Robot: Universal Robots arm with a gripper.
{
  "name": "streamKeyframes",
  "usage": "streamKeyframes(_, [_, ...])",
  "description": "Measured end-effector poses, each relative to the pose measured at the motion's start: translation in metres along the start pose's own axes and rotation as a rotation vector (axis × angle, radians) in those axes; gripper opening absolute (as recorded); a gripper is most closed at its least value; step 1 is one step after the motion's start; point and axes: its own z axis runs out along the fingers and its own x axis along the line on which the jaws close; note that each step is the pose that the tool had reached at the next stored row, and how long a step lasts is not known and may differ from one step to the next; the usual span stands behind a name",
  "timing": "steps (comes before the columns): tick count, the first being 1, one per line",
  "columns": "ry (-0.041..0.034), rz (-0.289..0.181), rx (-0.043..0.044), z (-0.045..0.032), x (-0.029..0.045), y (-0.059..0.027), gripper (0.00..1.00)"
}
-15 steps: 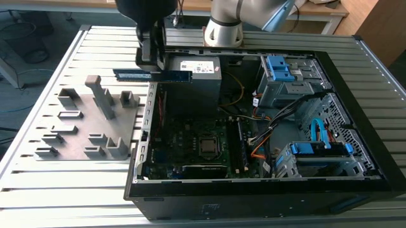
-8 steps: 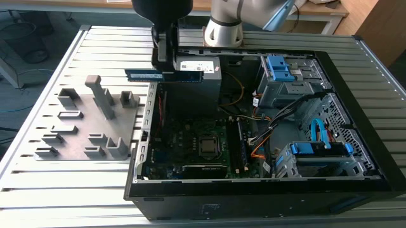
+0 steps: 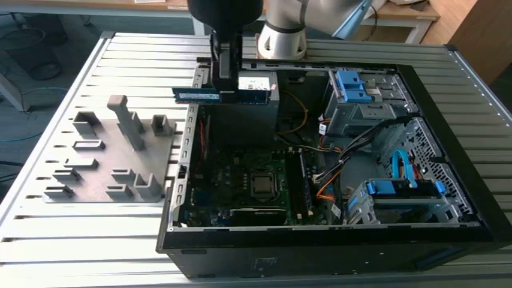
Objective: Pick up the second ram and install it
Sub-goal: 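Pick up the second ram and move it above second insertion slot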
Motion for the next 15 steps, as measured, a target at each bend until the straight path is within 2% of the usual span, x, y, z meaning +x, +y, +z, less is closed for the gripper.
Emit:
streamKeyframes(4, [-0.0001, 0.0, -0.0006, 0.0001, -0.0001, -0.0095, 0.14])
streamKeyframes(15, [0.0, 0.0, -0.0041, 0.0001, -0.0006, -0.0432, 0.14])
